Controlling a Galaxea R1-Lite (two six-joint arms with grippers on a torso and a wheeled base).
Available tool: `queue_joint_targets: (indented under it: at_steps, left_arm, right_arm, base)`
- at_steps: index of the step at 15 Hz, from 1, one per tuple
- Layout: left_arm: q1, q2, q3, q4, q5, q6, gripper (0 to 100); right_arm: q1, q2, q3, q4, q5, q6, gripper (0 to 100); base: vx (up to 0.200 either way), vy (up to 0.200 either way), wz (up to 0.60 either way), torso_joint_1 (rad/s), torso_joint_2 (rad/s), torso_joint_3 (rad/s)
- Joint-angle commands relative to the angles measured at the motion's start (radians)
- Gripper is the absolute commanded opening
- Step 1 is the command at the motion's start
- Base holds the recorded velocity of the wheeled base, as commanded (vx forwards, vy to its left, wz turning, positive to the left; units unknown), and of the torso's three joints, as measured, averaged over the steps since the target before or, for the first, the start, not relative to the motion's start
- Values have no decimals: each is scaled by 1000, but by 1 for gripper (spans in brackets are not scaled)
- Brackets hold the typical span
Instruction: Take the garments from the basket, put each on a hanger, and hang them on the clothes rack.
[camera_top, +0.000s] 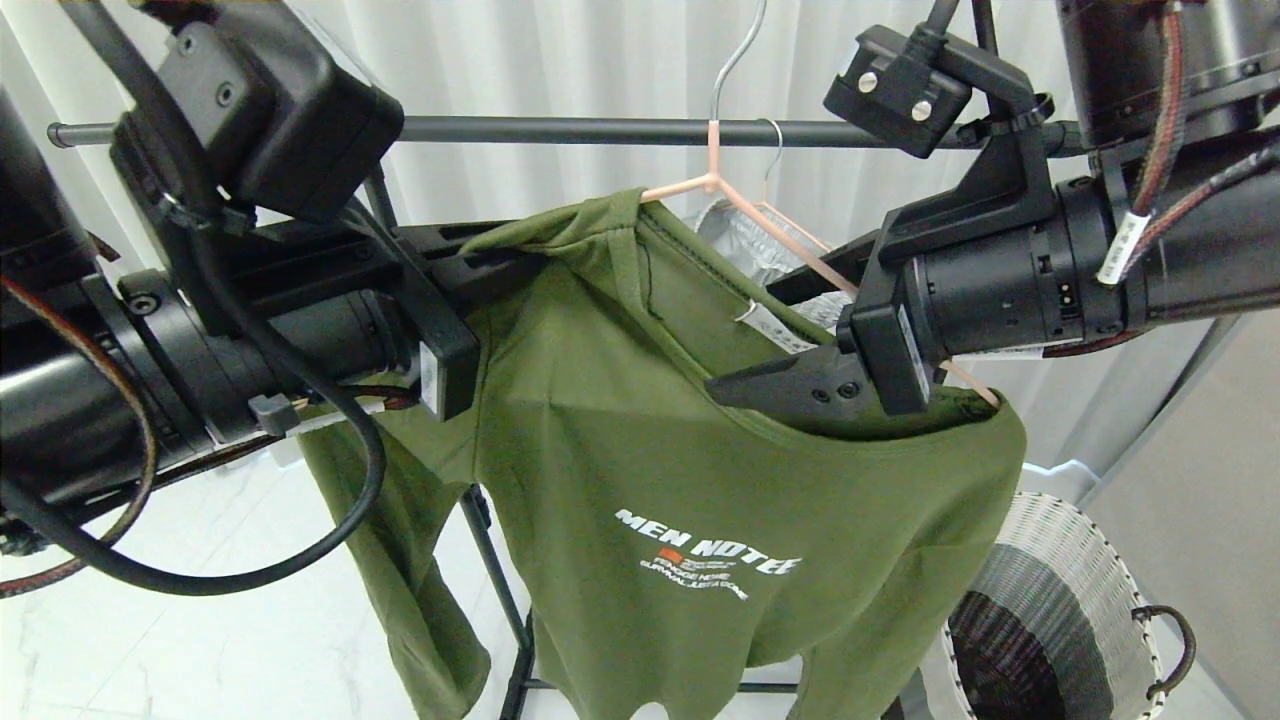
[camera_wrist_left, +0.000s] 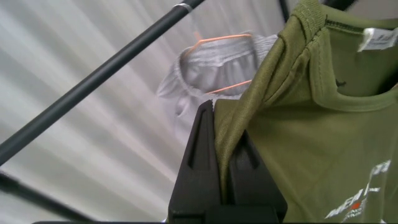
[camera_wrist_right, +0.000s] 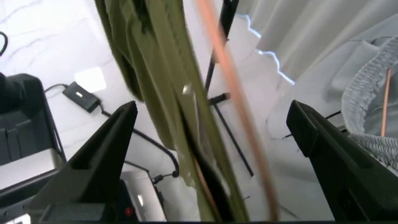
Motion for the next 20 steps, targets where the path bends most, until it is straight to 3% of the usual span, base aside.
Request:
queue_joint_targets:
  at_steps: [1, 4, 5, 20]
  left_arm:
    - [-2, 1, 2, 0, -3, 1, 0]
    - [-3, -1, -1, 0, -3, 1, 0]
    - [-5, -1, 0, 0, -3, 1, 0]
    - [0, 9, 3, 0, 3, 3, 0]
  right_arm:
    - [1, 5, -12, 13, 0, -9, 100]
    - [1, 8, -12, 16, 0, -12, 100]
    - [1, 13, -14, 16, 0, -17, 0]
    - [13, 5, -14, 5, 13, -17, 0]
  base:
    - [0, 0, 0, 0, 0, 0]
    - [0, 0, 0, 0, 0, 0]
    - [0, 0, 0, 0, 0, 0]
    - [0, 0, 0, 0, 0, 0]
